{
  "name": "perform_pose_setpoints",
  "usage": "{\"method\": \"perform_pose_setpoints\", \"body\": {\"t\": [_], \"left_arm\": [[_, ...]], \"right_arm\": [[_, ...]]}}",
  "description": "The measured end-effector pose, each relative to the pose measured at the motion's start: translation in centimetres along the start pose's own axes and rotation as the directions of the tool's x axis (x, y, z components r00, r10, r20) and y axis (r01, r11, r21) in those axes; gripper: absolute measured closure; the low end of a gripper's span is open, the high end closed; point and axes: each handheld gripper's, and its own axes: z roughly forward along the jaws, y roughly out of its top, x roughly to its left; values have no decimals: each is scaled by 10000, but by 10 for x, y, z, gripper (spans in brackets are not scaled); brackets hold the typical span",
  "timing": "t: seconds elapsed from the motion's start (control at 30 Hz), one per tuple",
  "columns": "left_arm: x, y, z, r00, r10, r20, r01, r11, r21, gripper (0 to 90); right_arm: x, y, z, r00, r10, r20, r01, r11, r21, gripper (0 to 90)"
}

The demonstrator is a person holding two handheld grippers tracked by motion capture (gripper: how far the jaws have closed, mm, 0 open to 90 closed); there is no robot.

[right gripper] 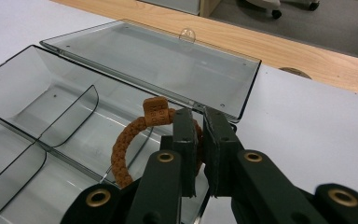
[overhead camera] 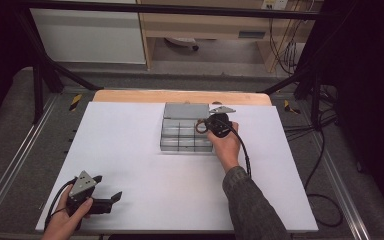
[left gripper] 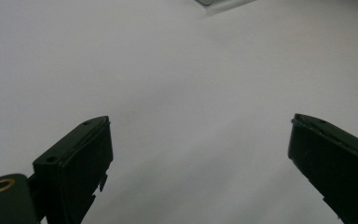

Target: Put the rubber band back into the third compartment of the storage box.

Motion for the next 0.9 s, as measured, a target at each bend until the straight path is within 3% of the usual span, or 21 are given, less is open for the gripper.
{"method": "perform_pose_setpoints", "body": {"t": [0.27, 0.43, 0.7, 0.9], "left_arm": [[0, 0, 0, 10000, 4, 3, -4, 10000, -10, 60], [0, 0, 0, 10000, 15, 19, -15, 10000, 0, 60], [0, 0, 0, 10000, 33, 34, -33, 10000, -9, 60], [-1, 1, 2, 9999, 112, 55, -112, 9999, 31, 61]], "right_arm": [[3, 0, 2, 9998, -184, 25, 184, 9997, 131, 836], [4, 0, 2, 10000, -70, 44, 70, 9999, 109, 774], [5, 3, -2, 9999, -3, -135, 2, 10000, -45, 766], [12, 2, -7, 9974, 468, -554, -483, 9985, -253, 740]]}}
